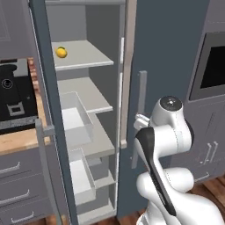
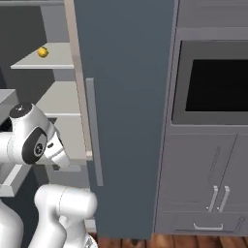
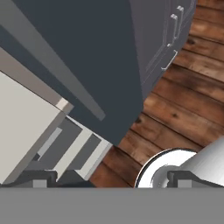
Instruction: Take the lemon wedge, orange, and lemon from the freezer and place them in the bowl on the counter.
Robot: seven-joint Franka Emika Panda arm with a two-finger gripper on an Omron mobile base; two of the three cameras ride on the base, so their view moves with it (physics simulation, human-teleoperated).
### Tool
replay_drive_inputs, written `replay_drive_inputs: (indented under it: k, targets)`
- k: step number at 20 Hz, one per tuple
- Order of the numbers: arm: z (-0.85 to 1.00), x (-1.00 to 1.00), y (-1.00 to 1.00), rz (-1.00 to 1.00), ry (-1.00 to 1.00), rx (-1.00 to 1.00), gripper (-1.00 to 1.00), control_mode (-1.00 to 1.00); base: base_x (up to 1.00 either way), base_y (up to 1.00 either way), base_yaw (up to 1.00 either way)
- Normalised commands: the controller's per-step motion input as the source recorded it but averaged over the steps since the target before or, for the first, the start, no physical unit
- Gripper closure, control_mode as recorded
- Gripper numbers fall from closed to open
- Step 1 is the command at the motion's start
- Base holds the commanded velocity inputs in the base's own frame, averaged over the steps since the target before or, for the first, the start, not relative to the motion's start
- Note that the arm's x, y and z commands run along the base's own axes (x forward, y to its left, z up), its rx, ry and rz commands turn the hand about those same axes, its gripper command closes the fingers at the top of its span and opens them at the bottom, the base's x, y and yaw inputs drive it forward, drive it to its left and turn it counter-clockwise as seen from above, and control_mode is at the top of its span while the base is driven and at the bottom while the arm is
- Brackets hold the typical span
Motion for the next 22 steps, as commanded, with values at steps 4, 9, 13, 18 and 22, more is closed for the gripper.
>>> replay_drive_inputs:
  k: [4,9,13,18,22]
  targets:
    - [0.00,0.00,0.00,0.00,0.00,0.00,-1.00,1.00,0.43,0.15,0.00]
    - [0.00,0.00,0.00,0.00,0.00,0.00,-1.00,1.00,0.36,0.24,0.00]
    - [0.00,0.00,0.00,0.00,0.00,0.00,-1.00,1.00,0.35,0.21,0.00]
    - [0.00,0.00,0.00,0.00,0.00,0.00,-1.00,1.00,0.21,0.27,0.00]
    - [0.00,0.00,0.00,0.00,0.00,0.00,-1.00,1.00,0.08,0.41,0.02]
